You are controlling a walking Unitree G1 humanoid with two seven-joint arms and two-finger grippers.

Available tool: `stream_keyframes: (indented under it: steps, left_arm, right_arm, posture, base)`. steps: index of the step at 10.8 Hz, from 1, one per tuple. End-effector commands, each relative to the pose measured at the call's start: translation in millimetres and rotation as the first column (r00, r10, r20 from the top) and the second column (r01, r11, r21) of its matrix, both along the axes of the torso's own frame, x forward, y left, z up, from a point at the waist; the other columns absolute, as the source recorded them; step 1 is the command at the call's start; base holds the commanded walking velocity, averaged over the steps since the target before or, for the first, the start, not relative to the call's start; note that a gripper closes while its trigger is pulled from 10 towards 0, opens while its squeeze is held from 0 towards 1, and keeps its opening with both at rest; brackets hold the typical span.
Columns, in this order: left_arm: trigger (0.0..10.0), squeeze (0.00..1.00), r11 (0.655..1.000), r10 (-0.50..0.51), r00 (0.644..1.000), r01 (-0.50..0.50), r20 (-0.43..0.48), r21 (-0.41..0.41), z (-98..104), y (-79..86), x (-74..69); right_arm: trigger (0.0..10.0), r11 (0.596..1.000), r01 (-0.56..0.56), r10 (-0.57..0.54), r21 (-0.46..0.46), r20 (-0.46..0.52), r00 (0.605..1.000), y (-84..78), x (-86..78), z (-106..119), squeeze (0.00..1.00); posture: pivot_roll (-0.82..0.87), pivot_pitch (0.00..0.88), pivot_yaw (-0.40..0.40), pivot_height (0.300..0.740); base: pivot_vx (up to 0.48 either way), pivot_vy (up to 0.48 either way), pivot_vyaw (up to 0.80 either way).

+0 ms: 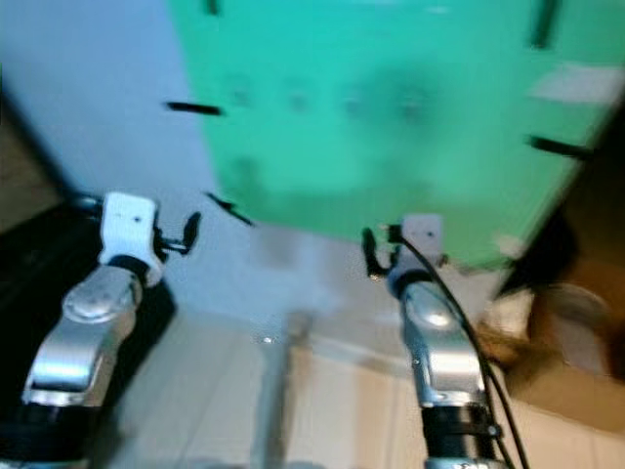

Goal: Hang keys on a hook

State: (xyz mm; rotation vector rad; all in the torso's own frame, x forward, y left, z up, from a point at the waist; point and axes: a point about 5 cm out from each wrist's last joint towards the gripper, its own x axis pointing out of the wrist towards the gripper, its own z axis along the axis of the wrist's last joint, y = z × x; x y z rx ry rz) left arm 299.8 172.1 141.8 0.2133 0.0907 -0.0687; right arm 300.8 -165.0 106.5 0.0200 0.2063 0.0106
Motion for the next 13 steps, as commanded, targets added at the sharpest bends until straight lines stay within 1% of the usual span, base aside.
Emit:
stream_keyframes:
  steps: [1, 13]
  left_arm:
    - [10.0, 0.0, 1.0, 0.015, 1.0, -0.015, 0.02, 0.016, 7.1, 6.6, 0.7]
    - [10.0, 0.0, 1.0, 0.013, 1.0, -0.014, 0.023, 0.017, 8.1, 4.9, 2.9]
  right_arm:
    - [10.0, 1.0, -0.024, 0.024, 0.013, 0.025, 0.999, 8.6, 3.6, 5.6, 1.0]
    - [10.0, 1.0, -0.016, 0.016, 0.004, 0.035, 0.999, 7.4, 7.8, 7.7, 1.0]
  posture:
    - [-0.04, 0.0, 0.035, 0.74]
    - [-0.05, 0.0, 0.037, 0.74]
  base:
    - [0.334, 0.0, 0.8]
    - [0.337, 0.0, 0.8]
